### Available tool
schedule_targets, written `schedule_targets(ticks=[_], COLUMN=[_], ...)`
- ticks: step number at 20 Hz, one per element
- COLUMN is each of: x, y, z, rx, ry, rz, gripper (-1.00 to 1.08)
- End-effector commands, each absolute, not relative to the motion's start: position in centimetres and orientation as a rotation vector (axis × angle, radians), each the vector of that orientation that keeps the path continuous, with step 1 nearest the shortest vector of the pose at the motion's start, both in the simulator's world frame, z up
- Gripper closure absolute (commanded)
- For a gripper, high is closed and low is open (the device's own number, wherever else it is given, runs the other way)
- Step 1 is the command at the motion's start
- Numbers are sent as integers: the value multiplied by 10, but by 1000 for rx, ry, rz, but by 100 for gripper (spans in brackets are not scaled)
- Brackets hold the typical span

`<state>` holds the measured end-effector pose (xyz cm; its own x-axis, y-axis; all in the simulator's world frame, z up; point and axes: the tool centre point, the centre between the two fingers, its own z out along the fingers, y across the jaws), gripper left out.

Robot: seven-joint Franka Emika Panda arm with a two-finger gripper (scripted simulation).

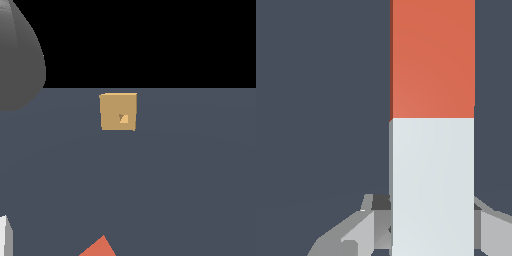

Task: Insert the peg into the horizontal hole in a box.

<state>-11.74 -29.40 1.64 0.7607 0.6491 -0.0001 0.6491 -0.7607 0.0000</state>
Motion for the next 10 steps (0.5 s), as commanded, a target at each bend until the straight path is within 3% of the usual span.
schedule_targets(ticks=[1,10], x=[-116,-87], y=[-292,-242], z=[17,22], rx=[2946,2886], ry=[1091,1240], rz=[0,0], gripper=[108,108])
